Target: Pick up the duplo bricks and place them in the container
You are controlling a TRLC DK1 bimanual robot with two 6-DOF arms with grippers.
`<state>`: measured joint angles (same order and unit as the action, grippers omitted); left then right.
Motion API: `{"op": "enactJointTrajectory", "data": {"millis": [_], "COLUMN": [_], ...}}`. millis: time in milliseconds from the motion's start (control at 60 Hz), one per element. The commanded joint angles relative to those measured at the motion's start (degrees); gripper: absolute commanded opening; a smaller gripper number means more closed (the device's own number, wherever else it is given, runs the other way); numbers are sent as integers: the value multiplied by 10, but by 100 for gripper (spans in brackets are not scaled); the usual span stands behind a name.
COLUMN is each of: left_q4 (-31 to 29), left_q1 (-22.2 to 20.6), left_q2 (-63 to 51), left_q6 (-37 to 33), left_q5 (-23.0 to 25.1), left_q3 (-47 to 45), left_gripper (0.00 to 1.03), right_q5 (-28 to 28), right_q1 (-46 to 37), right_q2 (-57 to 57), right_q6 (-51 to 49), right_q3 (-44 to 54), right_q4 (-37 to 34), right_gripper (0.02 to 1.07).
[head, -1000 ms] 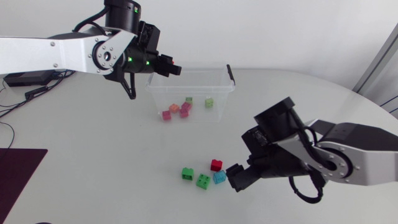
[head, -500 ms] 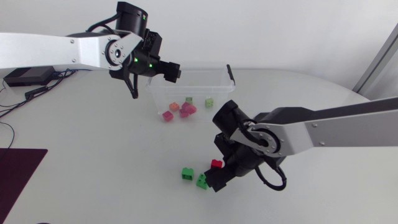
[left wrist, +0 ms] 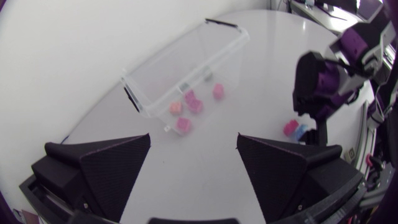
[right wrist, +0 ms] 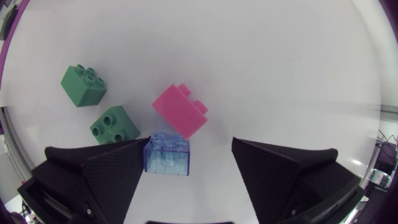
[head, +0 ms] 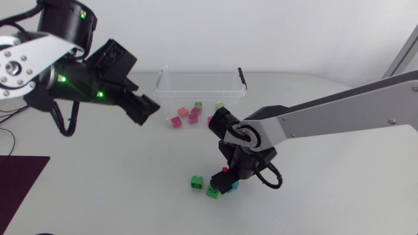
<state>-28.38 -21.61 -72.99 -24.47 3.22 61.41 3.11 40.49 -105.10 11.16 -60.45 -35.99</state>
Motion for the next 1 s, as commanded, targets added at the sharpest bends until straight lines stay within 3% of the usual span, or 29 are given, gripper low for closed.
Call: {"op": "enactJointTrajectory", "data": {"millis": [0, 200, 300, 567, 583, 683, 850, 983], "left_q4": [-15, -25, -25, -25, -25, -24, -15, 32], "left_q1": [-13, -52, -53, -63, -70, -85, -128, -154], "left_q2": [36, 81, 93, 119, 119, 113, 86, 36], "left_q6": [-48, -76, -79, -88, -88, -90, -102, -108], "left_q5": [8, 7, 6, 6, 6, 5, 2, 2], "left_q3": [-47, -119, -135, -168, -177, -190, -212, -222], "left_gripper": [96, 93, 93, 93, 93, 93, 93, 93], "right_q5": [5, 4, 2, 0, 0, 0, 6, 7], "right_q1": [9, 21, 27, 38, 38, 35, 16, 4], "right_q2": [-16, -21, -20, -19, -17, -5, 56, 126], "right_q6": [18, 19, 18, 18, 16, 8, -11, -23], "right_q3": [-8, -9, -13, -23, -21, -13, 6, 13], "right_q4": [-10, -7, -8, -15, -16, -16, -51, -87], "right_gripper": [89, 71, 57, 33, 26, 13, 12, 12]}}
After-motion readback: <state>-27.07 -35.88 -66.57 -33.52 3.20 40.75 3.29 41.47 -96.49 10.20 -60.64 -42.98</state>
